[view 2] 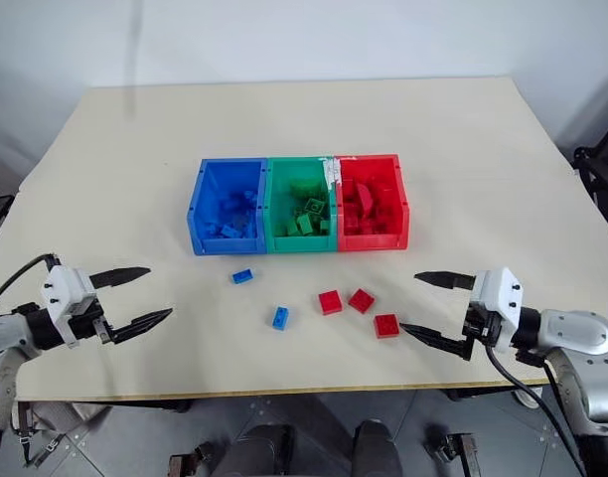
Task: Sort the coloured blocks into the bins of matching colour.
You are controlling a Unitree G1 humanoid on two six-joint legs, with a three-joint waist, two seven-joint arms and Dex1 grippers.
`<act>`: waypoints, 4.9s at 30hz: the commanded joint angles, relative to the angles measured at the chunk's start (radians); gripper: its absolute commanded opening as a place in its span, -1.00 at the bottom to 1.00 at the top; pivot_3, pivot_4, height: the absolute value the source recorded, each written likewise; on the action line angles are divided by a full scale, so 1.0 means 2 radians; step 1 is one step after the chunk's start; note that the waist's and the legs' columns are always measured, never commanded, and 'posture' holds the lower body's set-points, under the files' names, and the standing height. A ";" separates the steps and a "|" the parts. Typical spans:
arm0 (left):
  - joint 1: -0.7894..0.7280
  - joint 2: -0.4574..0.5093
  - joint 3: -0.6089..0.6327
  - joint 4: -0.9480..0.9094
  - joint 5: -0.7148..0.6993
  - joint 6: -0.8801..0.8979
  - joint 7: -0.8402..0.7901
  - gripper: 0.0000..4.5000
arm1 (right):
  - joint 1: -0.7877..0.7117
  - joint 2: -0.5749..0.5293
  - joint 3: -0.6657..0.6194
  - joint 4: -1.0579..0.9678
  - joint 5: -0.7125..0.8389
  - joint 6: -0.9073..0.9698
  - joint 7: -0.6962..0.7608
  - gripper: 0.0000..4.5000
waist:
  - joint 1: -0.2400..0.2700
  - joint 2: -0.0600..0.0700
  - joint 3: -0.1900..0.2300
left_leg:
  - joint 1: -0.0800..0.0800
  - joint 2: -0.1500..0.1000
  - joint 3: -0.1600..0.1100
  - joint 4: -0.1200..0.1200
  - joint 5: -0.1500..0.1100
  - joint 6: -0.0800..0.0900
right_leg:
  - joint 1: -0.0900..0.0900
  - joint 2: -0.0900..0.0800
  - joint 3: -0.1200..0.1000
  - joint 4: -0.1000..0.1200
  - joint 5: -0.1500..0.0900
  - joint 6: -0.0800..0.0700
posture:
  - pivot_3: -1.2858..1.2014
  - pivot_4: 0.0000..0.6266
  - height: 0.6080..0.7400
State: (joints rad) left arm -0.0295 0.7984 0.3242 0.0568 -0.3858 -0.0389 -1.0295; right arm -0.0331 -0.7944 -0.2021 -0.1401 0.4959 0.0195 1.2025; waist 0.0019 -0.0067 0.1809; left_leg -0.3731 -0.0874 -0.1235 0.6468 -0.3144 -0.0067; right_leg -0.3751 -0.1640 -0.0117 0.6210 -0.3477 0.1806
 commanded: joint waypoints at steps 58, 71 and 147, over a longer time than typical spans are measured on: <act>0.106 -0.059 0.015 -0.191 -0.075 0.079 0.032 1.00 | -0.389 0.130 0.091 0.297 -0.126 0.054 -0.151 -0.33 | -0.004 0.001 0.000 | -0.001 0.005 0.001 0.000 -0.001 -0.003 | -0.002 0.005 -0.001 0.001 0.001 -0.003 | 0.03 -0.52 1.00; 0.032 -0.046 -0.054 -0.147 -0.048 0.076 -0.010 1.00 | -0.176 0.035 -0.024 0.077 -0.008 0.094 -0.058 0.99 | 0.005 0.001 0.000 | -0.001 0.006 0.000 0.000 -0.002 -0.003 | -0.001 0.006 -0.002 0.000 0.001 -0.004 | 0.03 -0.52 1.00; 0.025 -0.051 -0.038 -0.112 -0.036 0.049 0.002 1.00 | -0.057 -0.026 -0.062 0.046 -0.041 0.026 -0.005 0.98 | 0.000 0.001 0.000 | 0.000 0.007 0.002 0.001 -0.002 -0.003 | -0.001 0.007 -0.001 0.000 0.001 -0.005 | 0.03 -0.52 1.00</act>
State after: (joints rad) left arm 0.0288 0.6822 0.2304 -0.1749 -0.4645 0.0898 -1.0114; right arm -0.1792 -0.8017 -0.2738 -0.0659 0.4184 0.1831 1.0968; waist 0.0011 -0.0050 0.1815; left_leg -0.3737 -0.0738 -0.1193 0.6485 -0.3193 -0.0126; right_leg -0.3765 -0.1491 -0.0145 0.6206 -0.3450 0.1708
